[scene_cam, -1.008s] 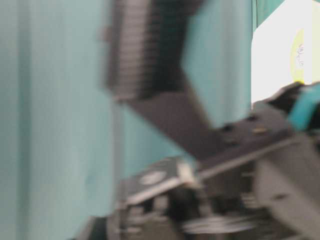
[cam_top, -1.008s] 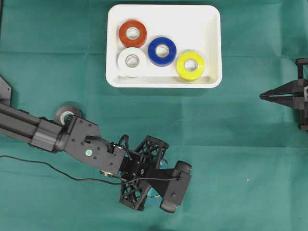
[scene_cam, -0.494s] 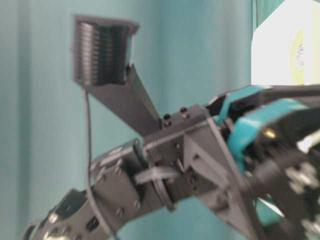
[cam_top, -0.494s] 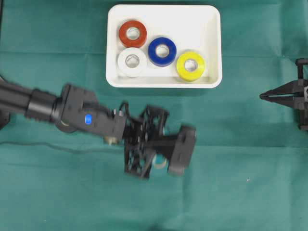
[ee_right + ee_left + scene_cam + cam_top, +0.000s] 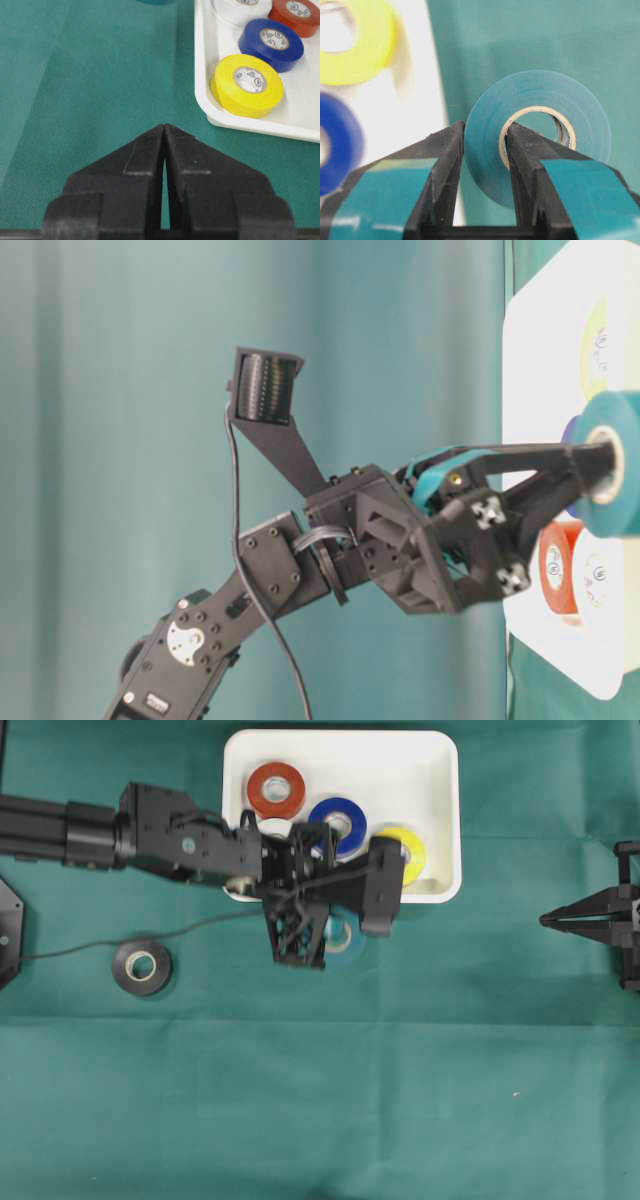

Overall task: Put the tape into the white case with the left arm.
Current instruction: 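Carry the teal tape into the tray's top middle and release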

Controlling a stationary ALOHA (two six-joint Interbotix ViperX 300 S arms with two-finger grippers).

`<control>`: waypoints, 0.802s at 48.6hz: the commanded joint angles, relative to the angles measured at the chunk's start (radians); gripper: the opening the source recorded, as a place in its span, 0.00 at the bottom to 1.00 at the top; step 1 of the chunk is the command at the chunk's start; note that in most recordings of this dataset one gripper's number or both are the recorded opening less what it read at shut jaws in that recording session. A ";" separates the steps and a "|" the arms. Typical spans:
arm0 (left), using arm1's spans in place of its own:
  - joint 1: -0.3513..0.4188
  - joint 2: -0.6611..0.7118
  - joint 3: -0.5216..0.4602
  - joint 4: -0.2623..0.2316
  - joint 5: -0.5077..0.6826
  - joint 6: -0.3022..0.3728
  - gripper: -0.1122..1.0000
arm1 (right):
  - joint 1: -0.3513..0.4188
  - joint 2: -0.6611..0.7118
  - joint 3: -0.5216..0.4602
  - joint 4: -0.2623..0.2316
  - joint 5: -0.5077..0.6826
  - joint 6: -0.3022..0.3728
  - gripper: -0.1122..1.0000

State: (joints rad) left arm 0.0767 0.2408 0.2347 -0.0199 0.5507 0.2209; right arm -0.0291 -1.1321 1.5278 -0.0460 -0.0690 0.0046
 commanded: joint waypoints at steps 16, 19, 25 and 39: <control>0.160 -0.046 -0.020 0.002 -0.071 0.029 0.31 | 0.000 0.008 -0.009 -0.003 -0.008 0.002 0.02; 0.183 -0.046 -0.018 0.002 -0.081 0.029 0.31 | -0.002 0.008 -0.011 -0.003 -0.009 0.002 0.02; 0.225 -0.040 -0.020 0.002 -0.109 0.029 0.31 | 0.000 0.008 -0.009 -0.003 -0.008 0.002 0.02; 0.305 -0.023 -0.020 0.002 -0.161 0.028 0.31 | 0.000 0.008 -0.011 -0.003 -0.009 0.002 0.02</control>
State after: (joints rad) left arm 0.3620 0.2408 0.2347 -0.0199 0.4126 0.2516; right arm -0.0291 -1.1321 1.5278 -0.0460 -0.0675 0.0046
